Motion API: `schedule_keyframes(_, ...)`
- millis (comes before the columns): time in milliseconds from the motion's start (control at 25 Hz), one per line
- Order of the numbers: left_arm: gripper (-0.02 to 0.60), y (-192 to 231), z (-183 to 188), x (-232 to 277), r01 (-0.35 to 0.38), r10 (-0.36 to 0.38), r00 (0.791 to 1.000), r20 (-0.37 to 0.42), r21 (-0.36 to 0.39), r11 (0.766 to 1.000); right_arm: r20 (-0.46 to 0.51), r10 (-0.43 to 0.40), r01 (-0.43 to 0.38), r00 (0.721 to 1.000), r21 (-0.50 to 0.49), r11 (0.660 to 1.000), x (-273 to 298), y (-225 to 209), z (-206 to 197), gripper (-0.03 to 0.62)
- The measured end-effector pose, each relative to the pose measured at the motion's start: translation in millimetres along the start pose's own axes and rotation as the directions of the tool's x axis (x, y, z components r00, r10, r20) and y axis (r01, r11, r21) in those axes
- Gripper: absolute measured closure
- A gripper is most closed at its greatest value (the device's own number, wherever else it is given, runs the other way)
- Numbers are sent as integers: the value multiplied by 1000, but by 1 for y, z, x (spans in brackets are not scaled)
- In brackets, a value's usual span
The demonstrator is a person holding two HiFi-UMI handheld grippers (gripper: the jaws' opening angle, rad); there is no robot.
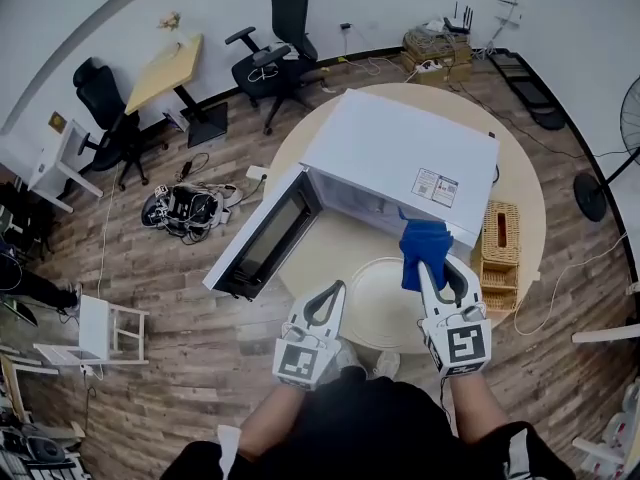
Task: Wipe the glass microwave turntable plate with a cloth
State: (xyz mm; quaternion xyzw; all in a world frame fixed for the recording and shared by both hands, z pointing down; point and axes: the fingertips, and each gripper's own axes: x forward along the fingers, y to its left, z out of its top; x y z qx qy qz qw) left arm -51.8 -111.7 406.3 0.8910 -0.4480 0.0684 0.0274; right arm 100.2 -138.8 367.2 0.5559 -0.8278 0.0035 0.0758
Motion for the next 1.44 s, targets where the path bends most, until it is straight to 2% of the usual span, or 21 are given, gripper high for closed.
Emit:
schedule_keyframes(200, 575, 6, 45, -3, -22, 18, 995, 97, 39, 999, 152, 24, -17, 988, -51, 999, -11, 7, 63, 503)
schedule_keyframes(400, 575, 8, 77, -7, -28, 21, 986, 163, 44, 999, 226, 41, -20, 973, -91, 996, -25, 16, 89, 512)
schedule_keyframes(600, 575, 10, 85, -12, -39, 32, 984, 175, 38, 999, 241, 44, -12, 969, -130, 991, -26, 16, 96, 519)
schedule_keyframes(1000, 575, 5, 85, -13, -31, 25, 984, 178, 27, 999, 194, -16, 30, 981, -71, 997, -26, 6, 81, 517)
schedule_keyframes(1440, 575, 1, 84, -10, -39, 33, 985, 168, 32, 999, 195, -12, 26, 981, -70, 997, -30, 1, 81, 517)
